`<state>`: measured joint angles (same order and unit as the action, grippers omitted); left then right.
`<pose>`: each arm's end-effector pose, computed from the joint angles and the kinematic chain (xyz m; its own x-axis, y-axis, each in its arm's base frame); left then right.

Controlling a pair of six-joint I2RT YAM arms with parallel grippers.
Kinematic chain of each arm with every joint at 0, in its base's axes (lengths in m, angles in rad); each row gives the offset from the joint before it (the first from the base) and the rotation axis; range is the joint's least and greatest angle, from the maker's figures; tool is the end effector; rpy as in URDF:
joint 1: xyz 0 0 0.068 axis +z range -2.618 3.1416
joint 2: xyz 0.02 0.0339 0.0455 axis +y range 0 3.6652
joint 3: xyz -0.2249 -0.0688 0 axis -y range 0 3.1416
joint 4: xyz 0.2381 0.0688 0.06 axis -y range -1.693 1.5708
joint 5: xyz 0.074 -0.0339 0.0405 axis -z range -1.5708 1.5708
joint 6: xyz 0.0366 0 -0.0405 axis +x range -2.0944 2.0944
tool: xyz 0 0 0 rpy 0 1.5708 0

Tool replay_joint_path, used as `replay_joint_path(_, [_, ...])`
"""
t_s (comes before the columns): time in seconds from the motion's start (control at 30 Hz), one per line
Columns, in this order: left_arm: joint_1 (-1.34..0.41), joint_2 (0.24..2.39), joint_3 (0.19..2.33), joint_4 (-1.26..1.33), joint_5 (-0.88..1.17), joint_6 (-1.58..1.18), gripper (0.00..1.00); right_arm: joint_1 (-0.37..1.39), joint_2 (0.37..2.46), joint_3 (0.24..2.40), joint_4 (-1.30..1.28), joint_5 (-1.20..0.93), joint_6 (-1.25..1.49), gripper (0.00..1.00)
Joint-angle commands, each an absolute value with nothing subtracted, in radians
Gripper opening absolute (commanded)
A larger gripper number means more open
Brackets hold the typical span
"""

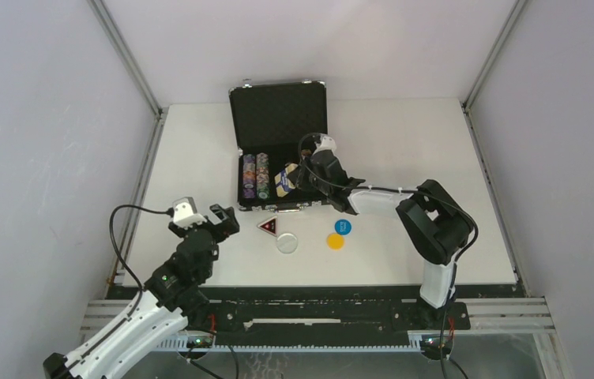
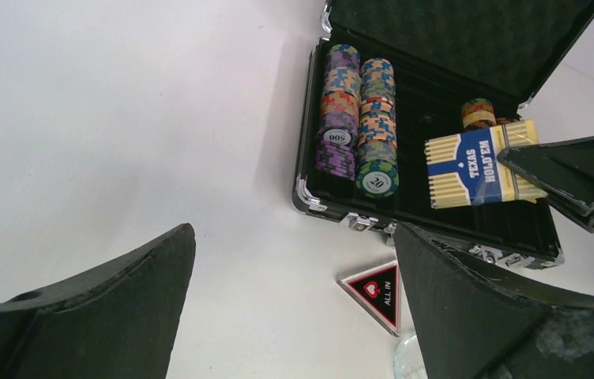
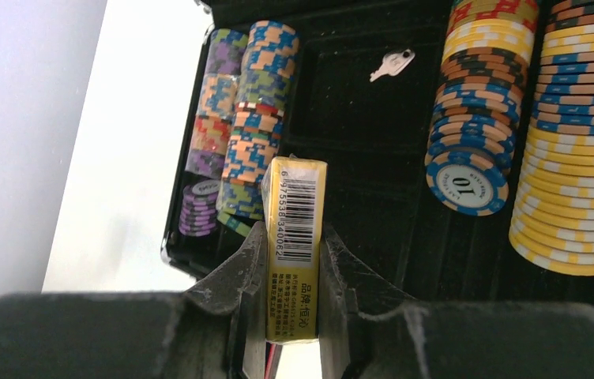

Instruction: Pack up texas hold em set

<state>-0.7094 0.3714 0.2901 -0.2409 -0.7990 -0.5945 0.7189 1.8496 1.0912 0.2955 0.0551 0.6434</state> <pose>0.1286 -0.0759 0.2041 -0.1646 -0.3735 -0.9129 -0.1855 0.9207 -0.3433 0.2985 0.2586 0.1602 -0.6411 0.2350 -0.7306 -0.2948 0.8035 0.5171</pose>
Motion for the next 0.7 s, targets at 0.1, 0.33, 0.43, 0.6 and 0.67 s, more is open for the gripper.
replay_joint_path(0.1, [-0.669, 0.416, 0.272, -0.161, -0.677, -0.588, 1.00, 0.716, 1.893, 1.130, 0.428, 0.127, 0.709, 0.00])
replay_joint_path(0.33, [-0.656, 0.414, 0.258, -0.139, -0.661, -0.579, 1.00, 0.715, 1.924, 1.141, 0.397, 0.096, 0.730, 0.00])
replay_joint_path(0.43, [-0.652, 0.410, 0.255, -0.137, -0.652, -0.578, 1.00, 0.716, 1.947, 1.150, 0.391, 0.080, 0.744, 0.00])
replay_joint_path(0.6, [-0.651, 0.409, 0.253, -0.141, -0.644, -0.574, 1.00, 0.721, 1.982, 1.174, 0.365, 0.074, 0.767, 0.00])
replay_joint_path(0.67, [-0.651, 0.407, 0.253, -0.141, -0.643, -0.574, 1.00, 0.723, 1.991, 1.186, 0.357, 0.074, 0.770, 0.00])
